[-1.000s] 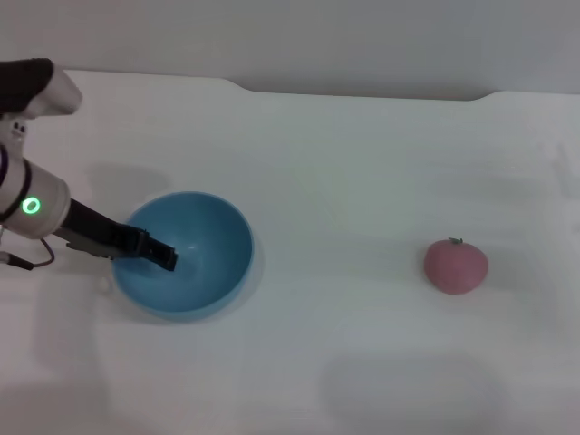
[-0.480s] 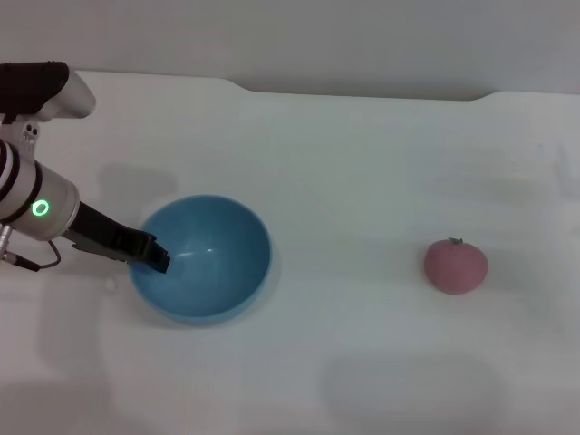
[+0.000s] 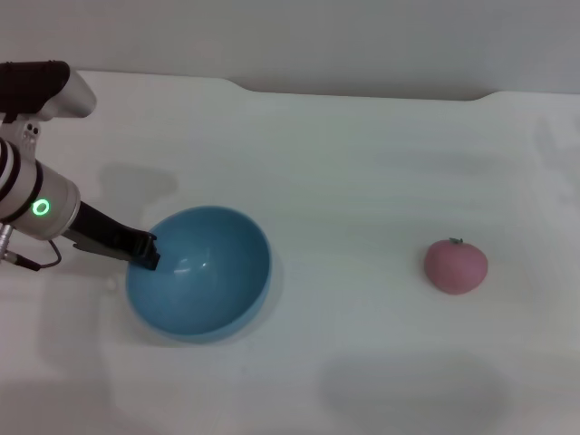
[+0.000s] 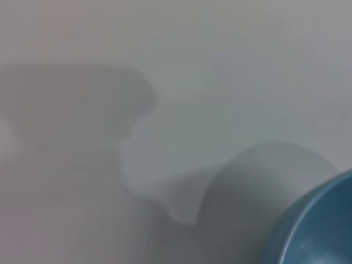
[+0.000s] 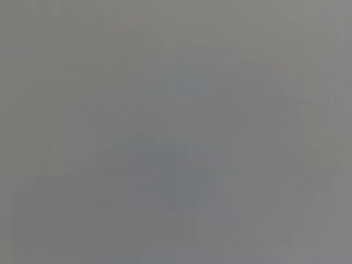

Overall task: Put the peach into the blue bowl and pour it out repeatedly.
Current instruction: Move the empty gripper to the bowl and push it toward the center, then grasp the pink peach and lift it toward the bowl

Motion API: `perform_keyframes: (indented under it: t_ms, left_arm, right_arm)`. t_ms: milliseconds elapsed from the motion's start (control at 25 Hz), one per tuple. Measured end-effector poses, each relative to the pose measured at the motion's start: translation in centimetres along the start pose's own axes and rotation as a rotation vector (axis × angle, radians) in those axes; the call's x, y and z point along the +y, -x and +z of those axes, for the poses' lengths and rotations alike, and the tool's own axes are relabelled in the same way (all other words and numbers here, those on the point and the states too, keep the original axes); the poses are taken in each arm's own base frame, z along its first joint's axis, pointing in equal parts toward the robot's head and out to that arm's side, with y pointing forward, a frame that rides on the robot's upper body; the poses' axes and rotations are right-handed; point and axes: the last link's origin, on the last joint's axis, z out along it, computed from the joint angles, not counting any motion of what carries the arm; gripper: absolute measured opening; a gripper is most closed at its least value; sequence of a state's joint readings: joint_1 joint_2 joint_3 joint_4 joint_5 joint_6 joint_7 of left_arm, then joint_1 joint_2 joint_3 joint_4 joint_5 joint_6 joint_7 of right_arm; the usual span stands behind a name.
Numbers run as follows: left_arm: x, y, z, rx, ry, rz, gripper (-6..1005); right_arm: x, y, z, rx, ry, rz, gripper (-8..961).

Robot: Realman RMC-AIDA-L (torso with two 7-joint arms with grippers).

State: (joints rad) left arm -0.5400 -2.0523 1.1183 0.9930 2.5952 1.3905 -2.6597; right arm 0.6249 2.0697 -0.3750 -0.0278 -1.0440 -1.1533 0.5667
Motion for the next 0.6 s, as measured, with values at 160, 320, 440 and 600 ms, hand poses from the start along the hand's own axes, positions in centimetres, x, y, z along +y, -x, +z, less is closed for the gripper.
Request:
perform_keyframes:
  t_ms: [160,320,440,600]
  left_arm:
    - [0.0,0.0,0.0,0.0,0.0,0.0,-1]
    - [0.0,-0.1,0.0,0.002,0.0,0.002,-2]
    - [0.2,-0.2,0.0,0.003,0.001,0.005,-2]
    - [0.3,-0.3,0.0,0.004,0.001,0.011,-2]
  right_arm:
    - [0.1,1.6,1.3,0.005,0.076,0.285,637]
    - [-0.2,3.2,2.3,0.101,0.161,0.541,637]
    - [-0.5,3.6,3.2,0.314,0.189,0.552,636]
    - [0.0,3.1,3.8,0.651,0.208,0.419,636]
